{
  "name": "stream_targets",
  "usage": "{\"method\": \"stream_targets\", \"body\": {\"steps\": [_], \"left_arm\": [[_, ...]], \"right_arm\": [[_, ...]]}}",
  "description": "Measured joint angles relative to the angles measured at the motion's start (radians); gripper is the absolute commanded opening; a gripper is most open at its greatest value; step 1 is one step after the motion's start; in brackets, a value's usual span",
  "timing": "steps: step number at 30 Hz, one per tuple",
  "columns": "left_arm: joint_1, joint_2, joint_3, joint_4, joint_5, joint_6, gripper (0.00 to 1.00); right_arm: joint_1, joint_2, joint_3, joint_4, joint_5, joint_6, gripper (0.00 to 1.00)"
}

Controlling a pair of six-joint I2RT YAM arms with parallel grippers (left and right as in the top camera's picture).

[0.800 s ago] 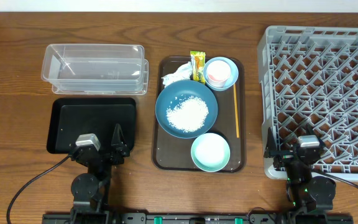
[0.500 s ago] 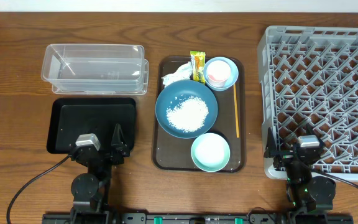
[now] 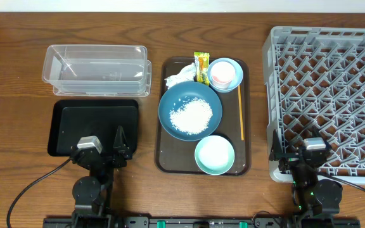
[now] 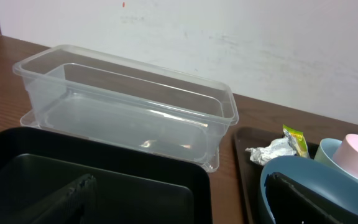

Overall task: Sort waste into correct bins and load items into the dishwasher rack
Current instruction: 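Move the left gripper from rest toward the blue plate of rice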

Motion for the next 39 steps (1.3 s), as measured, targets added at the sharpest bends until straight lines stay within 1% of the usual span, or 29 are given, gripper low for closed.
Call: {"method": "stream_targets", "body": {"steps": [35, 37, 39], "left_arm": [[0.000, 0.000, -0.003, 0.013, 0.000, -0.001, 0.88], [0.000, 0.000, -0.010, 0.027, 0.021, -0.031, 0.88], [0.001, 0.000, -0.011, 0.019, 0.100, -0.109, 0.88]], "right_arm": [[0.000, 0.000, 0.000, 0.000, 0.000, 0.000, 0.99], [0.000, 0.000, 0.000, 0.000, 0.000, 0.000, 0.99], [0.000, 0.000, 0.000, 0.000, 0.000, 0.000, 0.99]]}}
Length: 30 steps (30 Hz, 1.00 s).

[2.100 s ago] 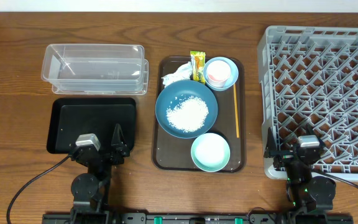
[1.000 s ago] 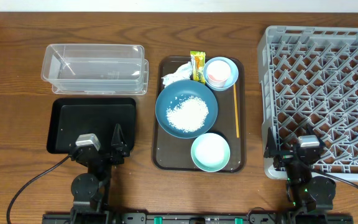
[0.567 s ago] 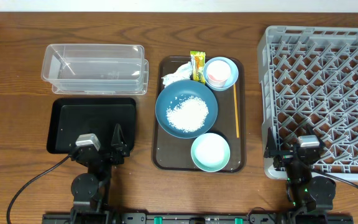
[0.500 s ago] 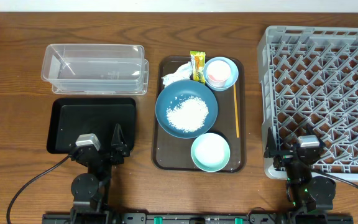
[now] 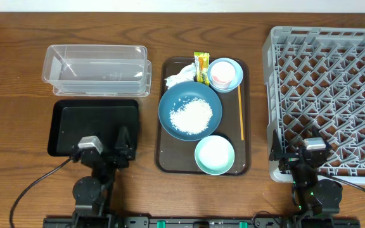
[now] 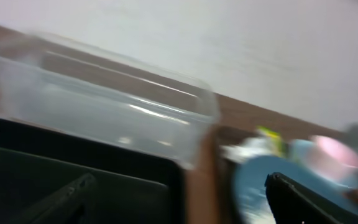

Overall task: Sort waste into correct bins and load items into the dishwasher rack
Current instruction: 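Move the left gripper from rest toward the blue plate of rice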

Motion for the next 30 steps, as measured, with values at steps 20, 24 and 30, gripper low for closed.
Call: {"method": "stream_targets", "body": {"steps": [20, 24, 30], "left_arm": [[-0.001, 0.045, 0.071, 0.119, 0.798, -0.575, 0.88], [-0.001, 0.164, 0.224, -0.083, 0.802, -0.470, 0.88], [-0.001, 0.470, 0.546, -0.576, 0.679, -0.182, 0.88]], "right_arm": [[0.000, 0.000, 0.000, 0.000, 0.000, 0.000, 0.99], [0.000, 0.000, 0.000, 0.000, 0.000, 0.000, 0.99], [0.000, 0.000, 0.000, 0.001, 0.000, 0.000, 0.99]]}}
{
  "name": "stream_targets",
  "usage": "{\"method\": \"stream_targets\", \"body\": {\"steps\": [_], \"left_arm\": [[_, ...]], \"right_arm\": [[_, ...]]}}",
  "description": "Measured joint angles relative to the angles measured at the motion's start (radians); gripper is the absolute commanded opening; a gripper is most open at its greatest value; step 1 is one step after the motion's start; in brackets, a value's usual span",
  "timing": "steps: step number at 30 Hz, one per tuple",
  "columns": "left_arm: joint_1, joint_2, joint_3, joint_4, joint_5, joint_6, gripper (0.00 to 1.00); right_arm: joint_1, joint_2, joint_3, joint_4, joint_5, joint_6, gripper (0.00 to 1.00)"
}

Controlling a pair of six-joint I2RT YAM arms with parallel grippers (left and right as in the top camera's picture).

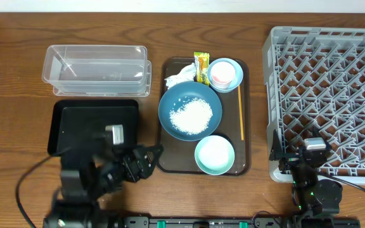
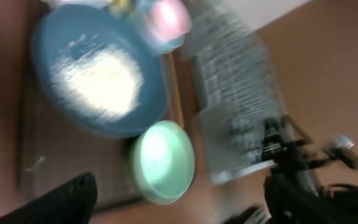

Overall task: Sort waste into correct bins and load items into the dishwasher rack
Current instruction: 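Move the left gripper from rest toward the blue plate of rice, then grasp the rim of the blue plate with the left gripper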

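Note:
A brown tray [image 1: 167, 161] holds a blue plate [image 1: 189, 110] of white rice, a mint bowl [image 1: 214, 154], a pink cup [image 1: 222, 73] in a pale blue bowl, crumpled tissue [image 1: 178, 78], a yellow-green wrapper [image 1: 201, 67] and an orange stick [image 1: 240, 113]. My left gripper [image 1: 147, 156] is at the tray's front left corner, pointing right. The blurred left wrist view shows the left gripper [image 2: 179, 202] open and empty, with the plate [image 2: 98, 74] and mint bowl [image 2: 163, 162] ahead. My right gripper [image 1: 310, 147] rests at the grey rack's [image 1: 328, 95] front edge.
A clear plastic bin [image 1: 97, 68] stands at the back left. In front of it sits a black bin [image 1: 90, 123]. The dishwasher rack fills the right side of the table.
My left arm has left its rest spot behind the black bin. It now reaches right, with the gripper at the tray's front left corner. Its camera faces the plate and mint bowl.
Both arms first sat at the front edge, the left wrist camera facing the clear bin. Then the left wrist view had turned slightly right and blurred. Now the left gripper is at the tray, open. The right arm and all tray items stayed put.

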Motion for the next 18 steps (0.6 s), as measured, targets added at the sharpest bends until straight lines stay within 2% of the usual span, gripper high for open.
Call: {"method": "stream_targets", "body": {"steps": [4, 8, 14, 18], "left_arm": [[0.000, 0.217, 0.263, -0.254, -0.130, 0.151, 0.88], [0.000, 0.372, 0.451, -0.313, -0.203, 0.209, 0.88], [-0.017, 0.480, 0.483, -0.280, -0.169, 0.245, 0.88], [-0.133, 0.558, 0.536, -0.383, -0.252, 0.265, 0.88]], "right_arm": [[0.000, 0.000, 0.000, 0.000, 0.003, 0.000, 0.99], [0.000, 0.000, 0.000, -0.001, 0.003, 0.000, 0.99], [0.000, 0.000, 0.000, -0.001, 0.003, 0.000, 0.99], [0.000, 0.000, 0.000, -0.001, 0.003, 0.000, 0.99]]}}
